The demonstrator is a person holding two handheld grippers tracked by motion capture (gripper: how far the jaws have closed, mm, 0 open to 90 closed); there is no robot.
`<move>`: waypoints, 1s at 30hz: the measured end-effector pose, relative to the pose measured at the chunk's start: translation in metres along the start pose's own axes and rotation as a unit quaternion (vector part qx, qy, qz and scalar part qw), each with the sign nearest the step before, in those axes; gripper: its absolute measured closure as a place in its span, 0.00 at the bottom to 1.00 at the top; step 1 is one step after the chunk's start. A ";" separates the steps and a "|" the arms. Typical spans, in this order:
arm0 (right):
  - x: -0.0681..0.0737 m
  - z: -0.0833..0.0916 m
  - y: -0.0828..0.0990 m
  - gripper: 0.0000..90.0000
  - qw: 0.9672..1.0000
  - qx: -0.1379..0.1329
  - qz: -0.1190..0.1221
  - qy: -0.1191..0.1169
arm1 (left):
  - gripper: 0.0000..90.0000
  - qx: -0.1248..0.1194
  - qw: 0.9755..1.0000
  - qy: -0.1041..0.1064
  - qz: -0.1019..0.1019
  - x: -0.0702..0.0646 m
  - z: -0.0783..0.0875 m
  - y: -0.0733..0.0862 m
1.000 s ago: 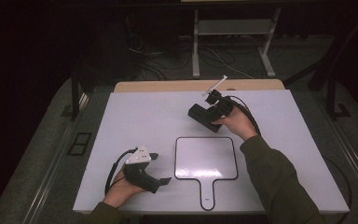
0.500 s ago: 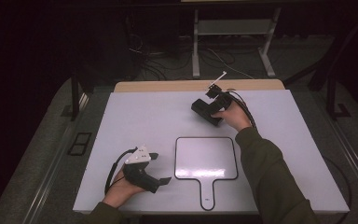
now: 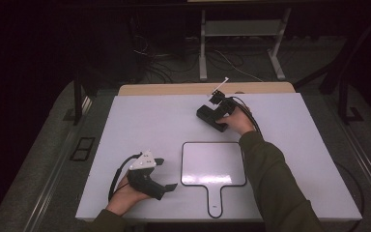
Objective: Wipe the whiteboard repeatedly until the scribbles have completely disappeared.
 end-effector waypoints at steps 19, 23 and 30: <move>0.000 0.005 0.000 0.37 1.000 -0.027 -0.003 -0.013 | 0.00 0.003 1.000 0.000 -0.002 0.000 0.000 0.000; 0.001 0.008 0.000 0.32 0.999 -0.033 -0.004 -0.019 | 0.00 0.004 1.000 0.000 -0.002 0.000 0.000 0.000; 0.004 0.016 0.000 0.28 0.999 -0.048 -0.005 -0.022 | 0.00 0.005 1.000 -0.001 -0.002 0.000 -0.001 0.000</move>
Point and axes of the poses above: each handheld gripper's, and its own axes: z roughly backward along the jaws, y roughly out of its underside, x roughly to its left, the point moved 4 cm from there along -z, roughly forward along the jaws, and after that the axes turned 12 degrees about x, right-handed, at the moved point
